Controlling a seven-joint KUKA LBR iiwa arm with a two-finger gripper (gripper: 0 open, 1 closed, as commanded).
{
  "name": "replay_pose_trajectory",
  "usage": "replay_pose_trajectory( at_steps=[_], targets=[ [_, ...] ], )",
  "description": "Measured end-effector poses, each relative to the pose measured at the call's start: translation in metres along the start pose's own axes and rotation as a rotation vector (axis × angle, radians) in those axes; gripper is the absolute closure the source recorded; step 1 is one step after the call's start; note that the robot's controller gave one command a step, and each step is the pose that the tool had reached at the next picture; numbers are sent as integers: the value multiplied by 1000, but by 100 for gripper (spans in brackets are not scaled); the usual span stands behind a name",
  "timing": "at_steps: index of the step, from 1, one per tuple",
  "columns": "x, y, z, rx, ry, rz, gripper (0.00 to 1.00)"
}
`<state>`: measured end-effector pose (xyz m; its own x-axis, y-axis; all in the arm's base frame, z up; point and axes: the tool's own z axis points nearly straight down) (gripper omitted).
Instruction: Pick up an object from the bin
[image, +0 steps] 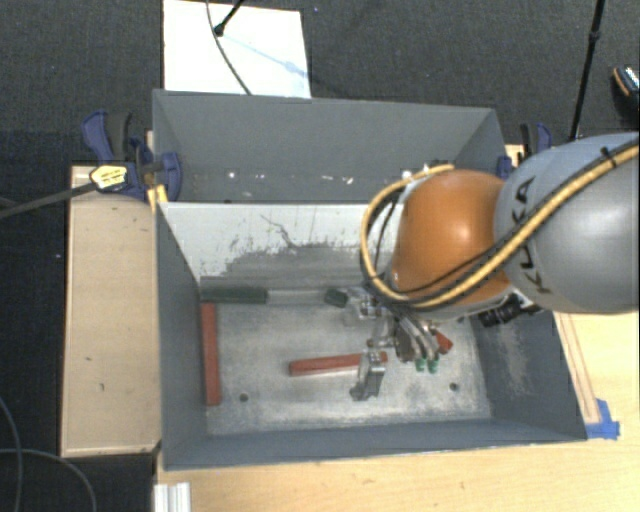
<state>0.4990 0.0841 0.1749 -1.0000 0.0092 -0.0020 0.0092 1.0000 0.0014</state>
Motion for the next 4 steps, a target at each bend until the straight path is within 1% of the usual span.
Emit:
replay_pose_trajectory(
  at_steps=[1, 2, 3, 4],
  targets=[
    [0, 0, 0, 0, 0, 1, 100],
    [0, 0, 0, 0, 0, 3, 0],
    [-33, 28, 70, 0, 3, -308, 0],
    [-31, 28, 106, 1, 5, -156, 0]
  ],
)
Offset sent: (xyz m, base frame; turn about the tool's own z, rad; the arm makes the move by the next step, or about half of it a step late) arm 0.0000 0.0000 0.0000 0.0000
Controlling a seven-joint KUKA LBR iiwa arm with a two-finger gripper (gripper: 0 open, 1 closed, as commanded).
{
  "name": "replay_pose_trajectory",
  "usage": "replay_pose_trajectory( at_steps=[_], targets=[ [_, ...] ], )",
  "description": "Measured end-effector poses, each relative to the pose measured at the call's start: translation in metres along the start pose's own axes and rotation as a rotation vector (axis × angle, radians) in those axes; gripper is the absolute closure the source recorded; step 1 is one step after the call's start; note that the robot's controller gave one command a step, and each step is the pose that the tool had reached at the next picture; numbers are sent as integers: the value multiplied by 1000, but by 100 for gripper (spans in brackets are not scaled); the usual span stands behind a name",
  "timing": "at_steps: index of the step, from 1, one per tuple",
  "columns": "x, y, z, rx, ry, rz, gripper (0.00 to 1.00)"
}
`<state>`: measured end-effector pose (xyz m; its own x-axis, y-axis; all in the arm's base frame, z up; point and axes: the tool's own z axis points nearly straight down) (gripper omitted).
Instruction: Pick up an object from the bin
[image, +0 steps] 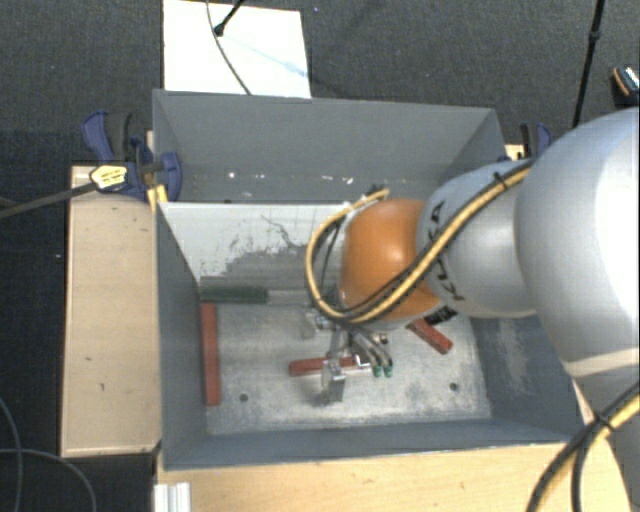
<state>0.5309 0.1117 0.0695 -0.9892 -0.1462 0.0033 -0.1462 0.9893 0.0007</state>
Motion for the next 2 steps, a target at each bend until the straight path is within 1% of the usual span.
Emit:
replay_pose_trajectory(
  at_steps=[1, 2],
  targets=[
    [-1, 0, -1, 0, -2, 3, 100],
    [14, 40, -131, -1, -12, -80, 100]
  ],
)
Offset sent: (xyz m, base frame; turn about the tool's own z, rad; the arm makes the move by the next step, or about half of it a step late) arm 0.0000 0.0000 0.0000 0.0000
